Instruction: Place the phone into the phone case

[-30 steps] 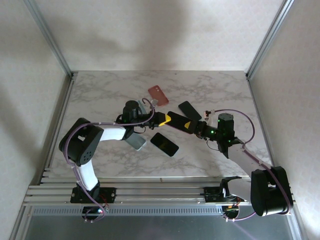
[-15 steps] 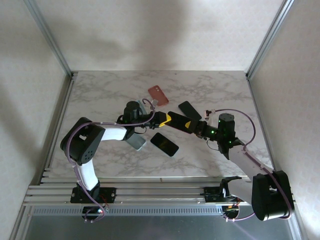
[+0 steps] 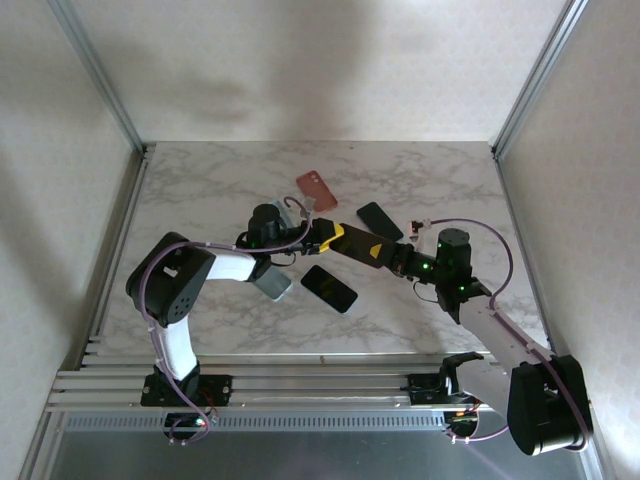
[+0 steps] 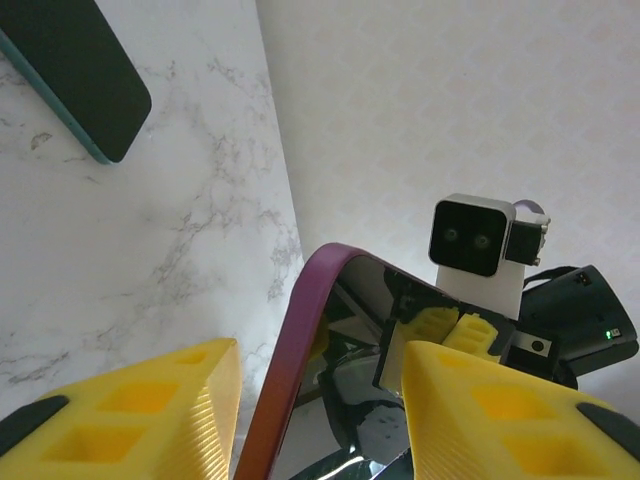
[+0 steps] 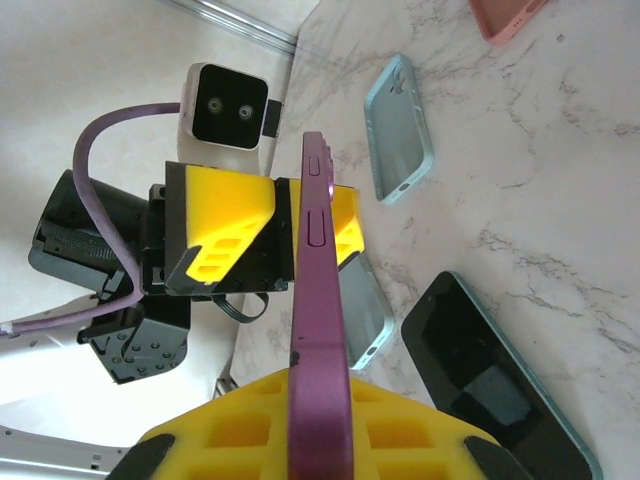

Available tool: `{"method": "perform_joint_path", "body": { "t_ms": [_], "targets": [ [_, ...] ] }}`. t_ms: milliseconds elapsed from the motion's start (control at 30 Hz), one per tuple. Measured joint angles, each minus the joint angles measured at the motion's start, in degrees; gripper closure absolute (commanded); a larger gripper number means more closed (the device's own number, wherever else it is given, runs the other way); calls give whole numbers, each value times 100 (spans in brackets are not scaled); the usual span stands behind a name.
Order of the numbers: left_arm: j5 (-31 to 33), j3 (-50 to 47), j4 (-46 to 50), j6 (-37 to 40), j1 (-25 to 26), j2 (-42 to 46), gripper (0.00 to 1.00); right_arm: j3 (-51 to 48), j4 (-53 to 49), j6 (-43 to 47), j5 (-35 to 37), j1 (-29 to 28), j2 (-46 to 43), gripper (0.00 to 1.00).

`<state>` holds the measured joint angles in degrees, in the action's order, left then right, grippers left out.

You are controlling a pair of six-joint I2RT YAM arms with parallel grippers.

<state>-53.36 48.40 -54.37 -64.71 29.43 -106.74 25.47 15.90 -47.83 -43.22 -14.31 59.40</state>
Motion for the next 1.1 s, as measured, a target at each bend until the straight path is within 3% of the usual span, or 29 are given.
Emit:
{"method": "perform_joint_path", "body": {
  "t_ms": [300, 500, 700, 867, 1100],
  "targets": [
    [116, -103, -72, 13, -94, 15, 53, -140, -260, -20, 28, -22, -160, 100],
    [216, -299, 201, 299, -544, 334, 54, -140, -560, -17, 162, -22, -317, 100],
    [876, -48, 1956, 1604, -1158, 918, 59, -90, -769, 13, 166, -22, -332, 100],
    [1731, 782, 3641, 2879, -1187, 850, 64, 166, -914, 76, 190, -22, -225, 100],
    [2389, 1108, 4638, 3740, -1182, 315, 72, 463, -933, 166, 212, -22, 83, 100]
  ]
}}
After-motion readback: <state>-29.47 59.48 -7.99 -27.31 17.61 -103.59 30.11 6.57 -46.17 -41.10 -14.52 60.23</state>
